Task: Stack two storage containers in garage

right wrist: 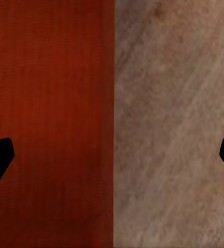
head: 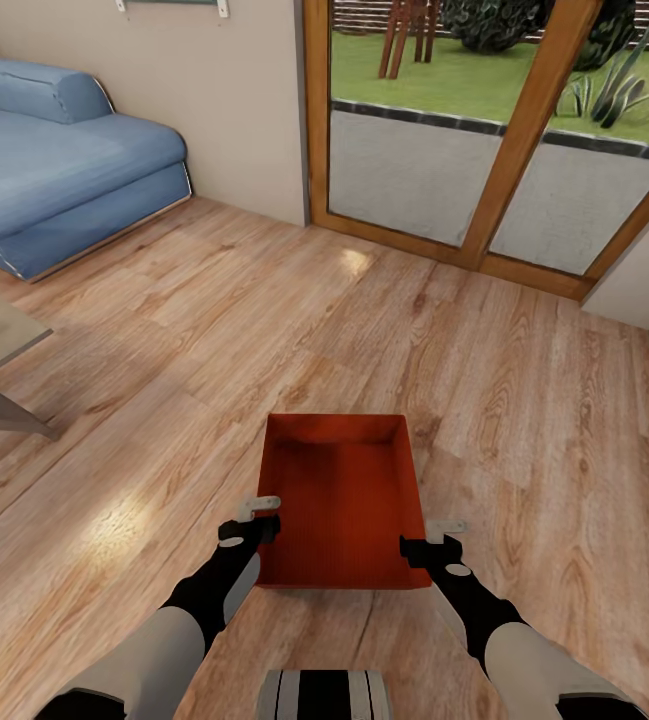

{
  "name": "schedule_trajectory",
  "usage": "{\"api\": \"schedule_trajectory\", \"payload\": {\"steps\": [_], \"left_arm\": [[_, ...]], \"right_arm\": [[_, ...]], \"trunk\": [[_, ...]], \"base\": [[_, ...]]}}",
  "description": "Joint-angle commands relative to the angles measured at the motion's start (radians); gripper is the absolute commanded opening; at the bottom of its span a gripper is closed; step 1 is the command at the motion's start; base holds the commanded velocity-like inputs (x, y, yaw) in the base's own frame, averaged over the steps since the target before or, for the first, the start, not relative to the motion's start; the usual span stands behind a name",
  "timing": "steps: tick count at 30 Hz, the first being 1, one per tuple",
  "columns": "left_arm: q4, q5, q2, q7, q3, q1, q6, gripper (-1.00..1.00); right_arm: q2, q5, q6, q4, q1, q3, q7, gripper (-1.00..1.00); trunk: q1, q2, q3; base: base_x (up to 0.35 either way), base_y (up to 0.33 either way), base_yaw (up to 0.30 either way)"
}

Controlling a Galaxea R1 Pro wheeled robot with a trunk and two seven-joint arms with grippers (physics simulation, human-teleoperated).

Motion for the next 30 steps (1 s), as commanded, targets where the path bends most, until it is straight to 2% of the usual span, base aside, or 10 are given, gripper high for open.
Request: {"api": "schedule_trajectory", "payload": {"steps": [1,10,28,30], "left_arm": [[-0.002,0.01,0.001,0.008,-0.008,0.0,0.005,1.0],[0.037,0.004,0.002,0.01,-0.009,0.0,0.003,1.0],[0.038,0.004,0.003,0.008,-0.009,0.0,0.001,1.0],[0.038,0.004,0.003,0.008,-0.009,0.0,0.001,1.0]], "right_arm": [[0.0,0.005,-0.001,0.001,0.0,0.0,-0.006,1.0],[-0.001,-0.002,0.008,-0.008,0.0,-0.002,-0.014,1.0],[-0.001,0.0,0.007,-0.016,0.0,-0.002,-0.013,1.0],[-0.001,0.0,0.007,-0.016,0.0,-0.002,-0.012,1.0]], "trunk": [[0.0,0.0,-0.001],[0.0,0.0,-0.001],[0.0,0.0,-0.001],[0.008,-0.014,-0.007]], "base": [[0.0,0.0,0.0],[0.0,0.0,0.0],[0.0,0.0,0.0],[0.0,0.0,0.0]]}}
